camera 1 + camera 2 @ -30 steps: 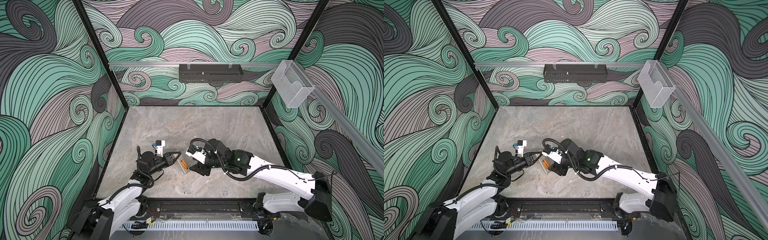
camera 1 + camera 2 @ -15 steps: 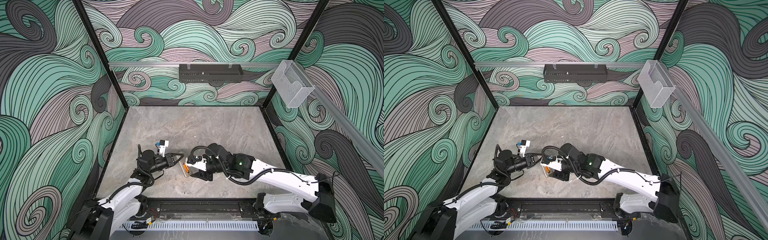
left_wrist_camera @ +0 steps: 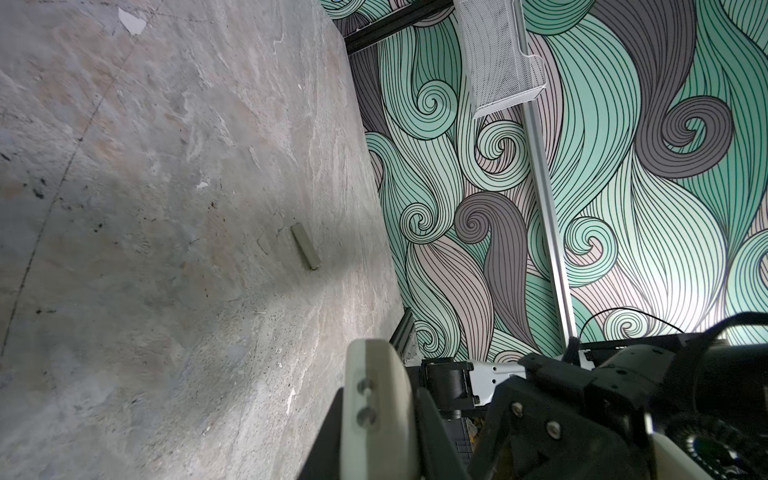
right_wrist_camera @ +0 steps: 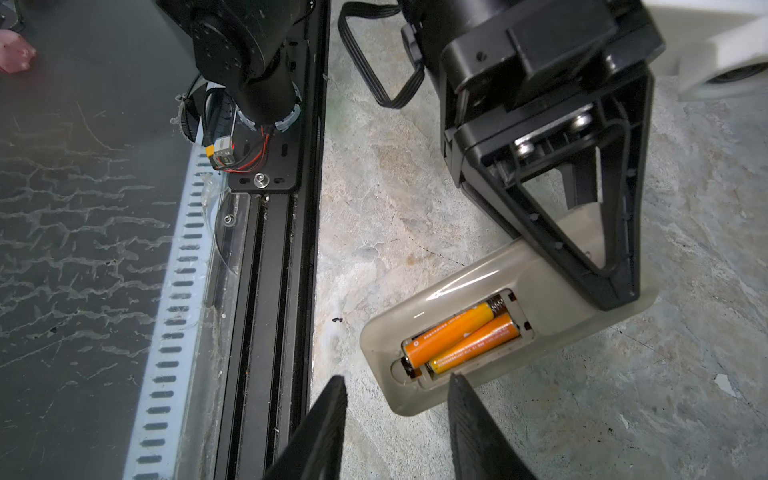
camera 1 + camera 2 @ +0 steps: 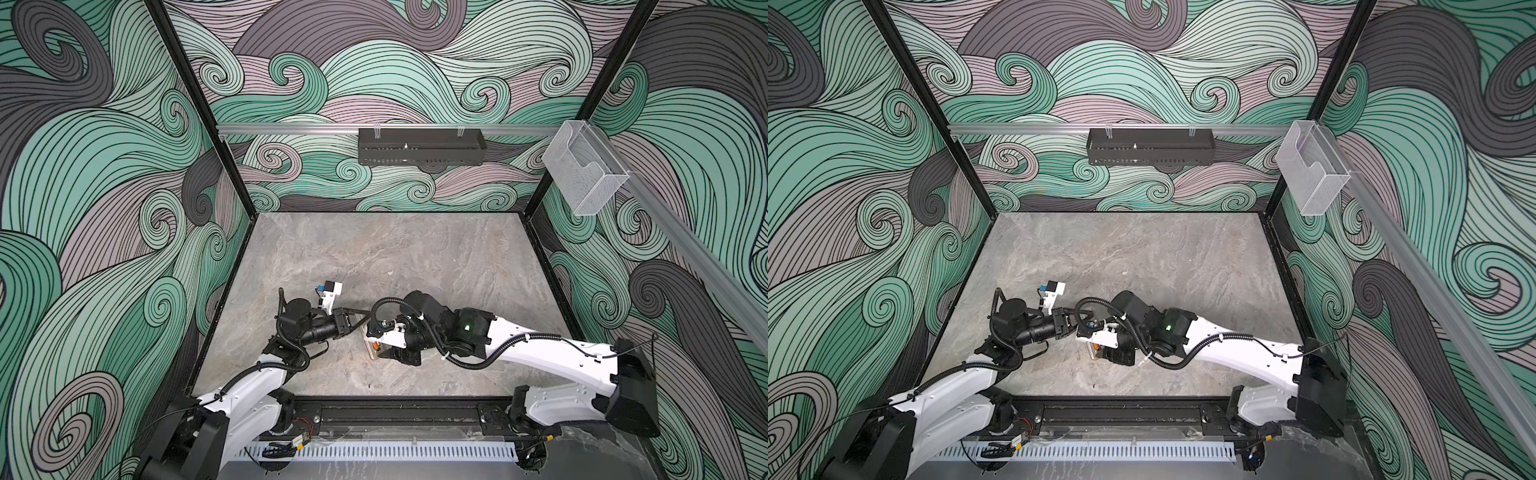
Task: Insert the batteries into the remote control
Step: 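Lift the right gripper away from the remote's compartment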
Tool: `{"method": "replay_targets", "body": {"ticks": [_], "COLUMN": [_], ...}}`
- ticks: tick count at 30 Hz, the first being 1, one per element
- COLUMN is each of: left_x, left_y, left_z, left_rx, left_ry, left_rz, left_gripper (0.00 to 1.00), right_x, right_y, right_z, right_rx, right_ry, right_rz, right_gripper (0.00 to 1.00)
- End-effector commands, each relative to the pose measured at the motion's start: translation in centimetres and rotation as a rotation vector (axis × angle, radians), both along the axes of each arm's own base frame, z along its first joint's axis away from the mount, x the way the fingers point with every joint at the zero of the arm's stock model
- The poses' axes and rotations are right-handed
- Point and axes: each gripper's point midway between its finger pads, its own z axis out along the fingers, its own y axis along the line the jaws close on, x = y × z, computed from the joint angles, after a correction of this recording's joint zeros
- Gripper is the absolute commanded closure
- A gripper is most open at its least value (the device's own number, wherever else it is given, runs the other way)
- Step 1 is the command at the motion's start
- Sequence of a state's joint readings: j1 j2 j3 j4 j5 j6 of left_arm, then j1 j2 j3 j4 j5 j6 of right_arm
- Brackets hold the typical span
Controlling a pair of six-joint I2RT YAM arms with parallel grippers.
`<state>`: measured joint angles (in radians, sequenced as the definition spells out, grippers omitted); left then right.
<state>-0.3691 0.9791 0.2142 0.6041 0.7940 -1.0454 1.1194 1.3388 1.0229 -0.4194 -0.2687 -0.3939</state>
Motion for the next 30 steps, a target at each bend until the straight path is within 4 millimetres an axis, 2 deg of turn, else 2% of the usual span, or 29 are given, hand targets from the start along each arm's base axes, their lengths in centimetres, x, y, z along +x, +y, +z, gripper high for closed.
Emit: {"method": "replay_targets", "body": {"ticks": [1,9,30], "left_x": [0.1,-0.1,-0.3], "left_y": [-0.8,-1.1,-1.2], "left_z": [2.7,2.9,3.1], "left_rx": [-0.04,-0.042,-0.046], "left_ry": [-0.071,-0.078,-0.079], "left_rz": [-0.039,-0.053,-0.058], "left_gripper": [1.0,1.0,1.0], "right_x": [0.0,0.2,0.6], "right_y": [0.7,0.9,0.8], "right_z": [1.0,0.3,-0.9], "right_rx": [0.02,-0.002,-0.051], "right_ry": [-0.044,-0.05,-0.066], "right_rz": [0.039,0.037,0.036], "right_gripper": [0.61,0.65,0.67]}}
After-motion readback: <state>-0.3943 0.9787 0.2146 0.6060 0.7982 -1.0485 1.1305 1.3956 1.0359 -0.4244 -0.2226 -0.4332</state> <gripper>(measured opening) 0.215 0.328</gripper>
